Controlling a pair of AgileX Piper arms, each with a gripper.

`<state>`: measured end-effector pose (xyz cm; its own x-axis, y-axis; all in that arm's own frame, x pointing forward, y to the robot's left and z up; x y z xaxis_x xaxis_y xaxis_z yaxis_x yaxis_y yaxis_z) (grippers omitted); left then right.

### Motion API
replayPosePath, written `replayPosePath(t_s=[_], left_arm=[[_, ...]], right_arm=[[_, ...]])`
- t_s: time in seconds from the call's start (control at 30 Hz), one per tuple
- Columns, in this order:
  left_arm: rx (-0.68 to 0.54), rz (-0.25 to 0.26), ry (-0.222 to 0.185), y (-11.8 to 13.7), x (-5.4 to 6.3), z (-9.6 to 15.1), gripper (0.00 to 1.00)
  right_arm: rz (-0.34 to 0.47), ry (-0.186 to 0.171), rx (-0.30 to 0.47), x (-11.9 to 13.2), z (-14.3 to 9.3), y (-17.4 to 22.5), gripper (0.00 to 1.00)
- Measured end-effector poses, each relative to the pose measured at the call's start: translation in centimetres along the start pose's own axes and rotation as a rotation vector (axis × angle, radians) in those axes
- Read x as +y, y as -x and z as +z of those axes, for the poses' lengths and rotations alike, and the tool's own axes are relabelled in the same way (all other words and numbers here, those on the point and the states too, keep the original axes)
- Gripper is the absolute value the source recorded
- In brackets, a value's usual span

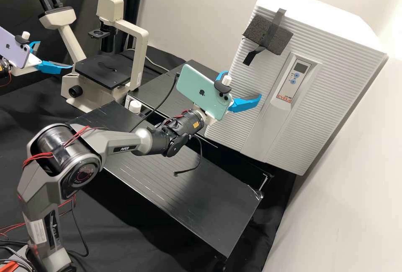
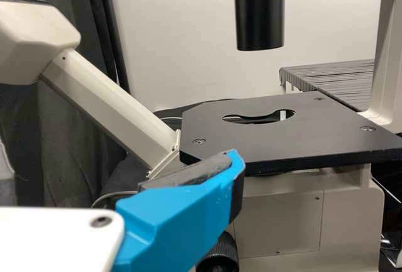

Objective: Open the incubator door.

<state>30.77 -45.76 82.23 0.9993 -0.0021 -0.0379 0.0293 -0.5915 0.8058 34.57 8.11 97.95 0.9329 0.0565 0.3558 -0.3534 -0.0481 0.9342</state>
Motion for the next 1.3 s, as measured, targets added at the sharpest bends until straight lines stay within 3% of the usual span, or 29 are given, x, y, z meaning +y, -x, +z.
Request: replayPosePath(t_s=[0.47,0.63,1.07,1.3], left_arm=[[0.000,0.000,0.000,0.0,0.0,0.0,1.00],[0.000,0.000,0.000,0.0,0.0,0.0,1.00],[0.000,0.000,0.000,0.0,0.0,0.0,1.00],[0.000,0.000,0.000,0.0,0.0,0.0,1.00]], right_arm=[[0.000,-0.012,-0.010,0.6,0.3,0.6,0.00],[-0.004,-0.003,-0.002,1.4,0.4,1.3,0.00],[0.011,0.064,0.016,3.7,1.0,4.6,0.00],[0.046,0.052,-0.004,4.8,0.9,7.5,0.00]])
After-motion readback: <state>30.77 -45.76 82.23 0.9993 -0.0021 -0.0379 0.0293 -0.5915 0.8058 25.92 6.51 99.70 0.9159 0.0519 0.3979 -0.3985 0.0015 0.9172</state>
